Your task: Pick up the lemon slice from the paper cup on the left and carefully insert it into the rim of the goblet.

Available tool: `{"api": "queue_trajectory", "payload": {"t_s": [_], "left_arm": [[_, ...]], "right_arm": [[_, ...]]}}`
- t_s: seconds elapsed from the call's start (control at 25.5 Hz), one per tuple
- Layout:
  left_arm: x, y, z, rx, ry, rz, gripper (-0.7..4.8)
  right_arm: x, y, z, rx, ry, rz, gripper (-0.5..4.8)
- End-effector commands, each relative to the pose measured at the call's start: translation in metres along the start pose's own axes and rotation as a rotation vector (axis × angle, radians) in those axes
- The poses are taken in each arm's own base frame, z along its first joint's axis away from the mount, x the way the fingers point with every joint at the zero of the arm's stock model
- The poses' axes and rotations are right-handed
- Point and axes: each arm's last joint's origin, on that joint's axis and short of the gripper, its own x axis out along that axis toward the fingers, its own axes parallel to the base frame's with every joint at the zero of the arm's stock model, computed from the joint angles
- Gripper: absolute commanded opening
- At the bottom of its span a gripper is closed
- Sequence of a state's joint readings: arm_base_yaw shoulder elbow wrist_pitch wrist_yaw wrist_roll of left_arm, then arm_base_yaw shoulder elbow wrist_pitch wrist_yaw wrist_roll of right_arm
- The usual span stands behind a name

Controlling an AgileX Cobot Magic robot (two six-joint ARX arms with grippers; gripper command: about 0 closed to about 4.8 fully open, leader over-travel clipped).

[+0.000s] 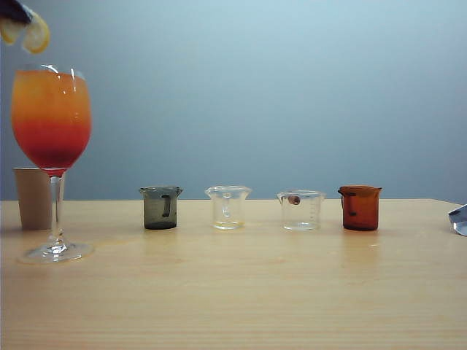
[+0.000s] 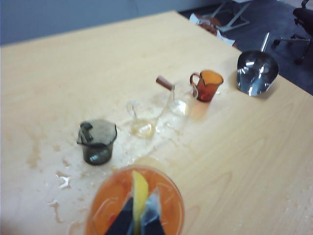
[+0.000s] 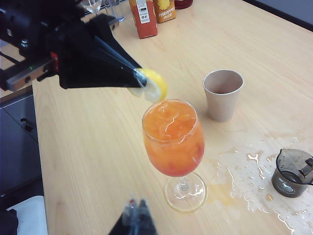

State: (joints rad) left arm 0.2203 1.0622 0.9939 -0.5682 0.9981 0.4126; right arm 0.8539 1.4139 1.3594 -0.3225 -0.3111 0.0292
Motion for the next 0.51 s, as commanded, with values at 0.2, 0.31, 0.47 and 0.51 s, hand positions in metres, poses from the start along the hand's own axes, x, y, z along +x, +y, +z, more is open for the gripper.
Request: {"api": "queue_trajectory", "payload": {"t_s": [0.2, 0.31, 0.47, 0.51], "left_arm": [[0.004, 0.008, -0.006, -0.026, 0.026, -0.014, -0.06], [0.006, 0.010, -0.009, -0.016, 0.037, -0.020, -0.06], [0.011, 0.015, -0.012, -0.031, 0.044, -0.041, -0.06], [0.011, 0.015, -0.013, -0.034, 0.044, -0.050, -0.06]], "right_arm": [[-0.002, 0.001, 0.003, -0.003, -0.019, 0.004, -0.05], [-0.002, 0.001, 0.003, -0.004, -0.019, 0.004, -0.05], [-0.002, 0.001, 0.003, -0.004, -0.019, 0.004, -0.05], [-0.002, 0.001, 0.003, -0.004, -0.019, 0.004, -0.05]]}}
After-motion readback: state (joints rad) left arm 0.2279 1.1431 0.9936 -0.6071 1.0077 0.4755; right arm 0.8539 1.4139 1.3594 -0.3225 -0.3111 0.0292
